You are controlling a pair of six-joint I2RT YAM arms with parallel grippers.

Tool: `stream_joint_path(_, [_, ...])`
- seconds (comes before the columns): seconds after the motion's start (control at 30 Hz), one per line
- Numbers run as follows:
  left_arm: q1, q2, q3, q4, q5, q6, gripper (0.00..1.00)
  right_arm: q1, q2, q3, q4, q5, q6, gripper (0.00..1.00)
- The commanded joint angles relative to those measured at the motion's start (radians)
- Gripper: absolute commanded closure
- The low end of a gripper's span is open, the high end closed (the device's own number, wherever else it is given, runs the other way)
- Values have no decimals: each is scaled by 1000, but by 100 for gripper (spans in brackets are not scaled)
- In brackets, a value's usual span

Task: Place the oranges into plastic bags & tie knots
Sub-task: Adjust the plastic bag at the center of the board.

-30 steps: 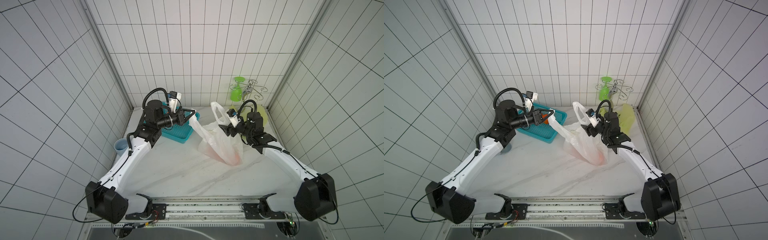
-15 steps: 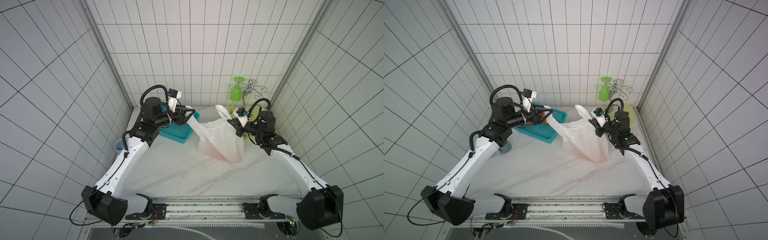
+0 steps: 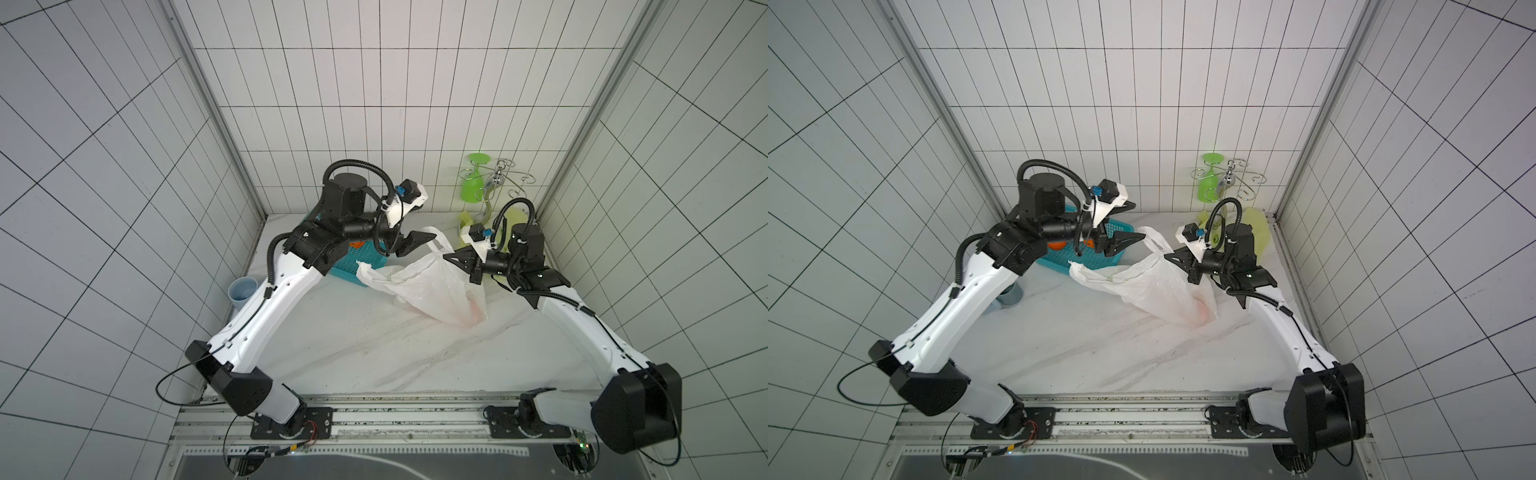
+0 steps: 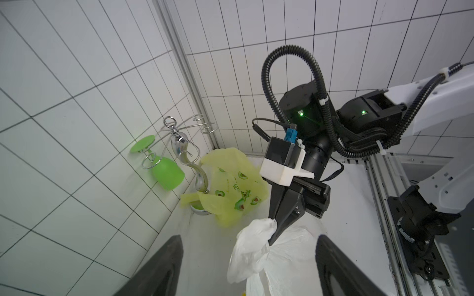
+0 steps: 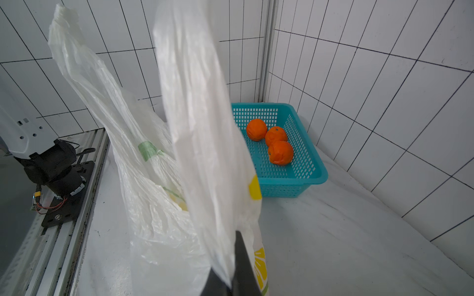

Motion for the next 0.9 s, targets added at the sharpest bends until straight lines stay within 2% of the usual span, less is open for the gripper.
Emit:
stream_joint_path(0.0, [-27,81,59,-105,-30,66,30,-1,-3,-39,-10,-41,-18,100])
stream_joint_path(0.07, [-33,122,91,-114,-25,33,43,-1,-7,-43,-11,-36,-17,100])
stream_joint_path(0.13, [-35,149,113,-123,0,-13,67,-1,-11,-43,-9,-15,-13,100])
stream_joint_path(0.17, [-35,155,122,-121,12,-48,82,1,-18,-45,1,20,2,97])
stream_joint_path(0.2, [-35,154,123,-114,21,-90,91,6,-25,-48,14,68,21,90])
stream_joint_path(0.3, [-35,114,59,-6,66,-263,99,64,-94,-90,95,292,58,59])
stream_joint_path(0.4, [-39,67,-36,126,105,-423,100,144,-159,-132,190,480,56,44])
stream_joint_path(0.47, [-41,51,-66,166,111,-483,100,170,-137,-102,175,564,51,26])
stream_joint_path(0.5, [-41,47,-75,178,118,-504,100,180,-124,-98,187,616,47,22])
stream_joint_path(0.63, [-40,38,-101,210,140,-576,100,206,-84,-101,238,683,15,25])
stream_joint_path(0.67, [-40,38,-107,218,142,-589,100,211,-76,-101,248,688,14,29])
stream_joint_path(0.8, [-34,39,-114,219,135,-609,100,214,-71,-133,280,676,-10,59])
stream_joint_path(0.87, [-23,39,-114,224,122,-622,100,214,-79,-161,280,661,-39,66])
